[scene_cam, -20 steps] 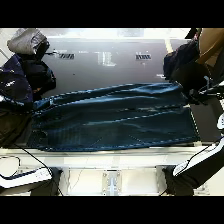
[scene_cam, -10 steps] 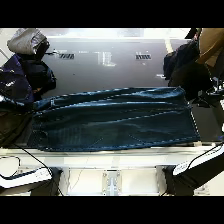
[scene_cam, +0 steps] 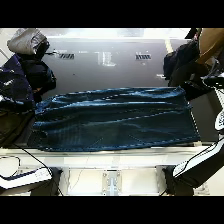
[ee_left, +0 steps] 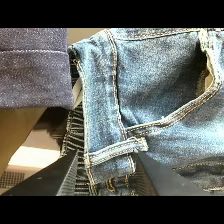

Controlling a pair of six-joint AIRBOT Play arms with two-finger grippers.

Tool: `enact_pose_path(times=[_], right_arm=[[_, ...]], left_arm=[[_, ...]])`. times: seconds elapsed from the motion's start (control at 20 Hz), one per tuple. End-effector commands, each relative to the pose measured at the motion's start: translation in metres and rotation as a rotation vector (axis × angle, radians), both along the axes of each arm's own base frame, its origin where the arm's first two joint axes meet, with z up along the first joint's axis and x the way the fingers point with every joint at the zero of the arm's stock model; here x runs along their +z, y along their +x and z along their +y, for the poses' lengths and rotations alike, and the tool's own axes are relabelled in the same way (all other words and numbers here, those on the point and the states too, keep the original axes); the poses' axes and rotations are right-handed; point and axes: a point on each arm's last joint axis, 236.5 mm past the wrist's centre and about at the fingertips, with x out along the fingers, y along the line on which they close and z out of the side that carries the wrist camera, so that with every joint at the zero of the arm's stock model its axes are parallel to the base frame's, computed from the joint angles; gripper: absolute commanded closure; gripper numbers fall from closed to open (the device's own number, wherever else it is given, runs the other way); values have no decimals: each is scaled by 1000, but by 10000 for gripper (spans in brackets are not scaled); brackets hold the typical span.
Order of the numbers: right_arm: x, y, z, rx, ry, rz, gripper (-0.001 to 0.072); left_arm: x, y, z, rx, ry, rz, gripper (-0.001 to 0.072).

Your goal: Fold the clothes and pants, and hang the long-sleeved shirts on hangers.

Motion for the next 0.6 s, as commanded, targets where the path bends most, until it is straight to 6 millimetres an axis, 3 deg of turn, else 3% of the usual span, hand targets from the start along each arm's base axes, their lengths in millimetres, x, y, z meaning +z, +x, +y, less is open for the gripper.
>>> enact_pose_path(times=[0.0,0.25,0.35,0.45,0.55], right_arm=[[-22,19,7,1,-29,-20,226],[-62,-4,24,92,22,106,228],[-63,-7,36,142,50,110,250],[-58,-6,42,173,66,94,441],[-54,-6,39,180,51,94,676]], left_arm=[[1,1,1,3,0,-4,298],[0,2,1,8,0,-8,299],[0,2,1,25,-7,-6,299],[0,2,1,25,-7,-6,301],[1,2,1,37,-13,-7,307]])
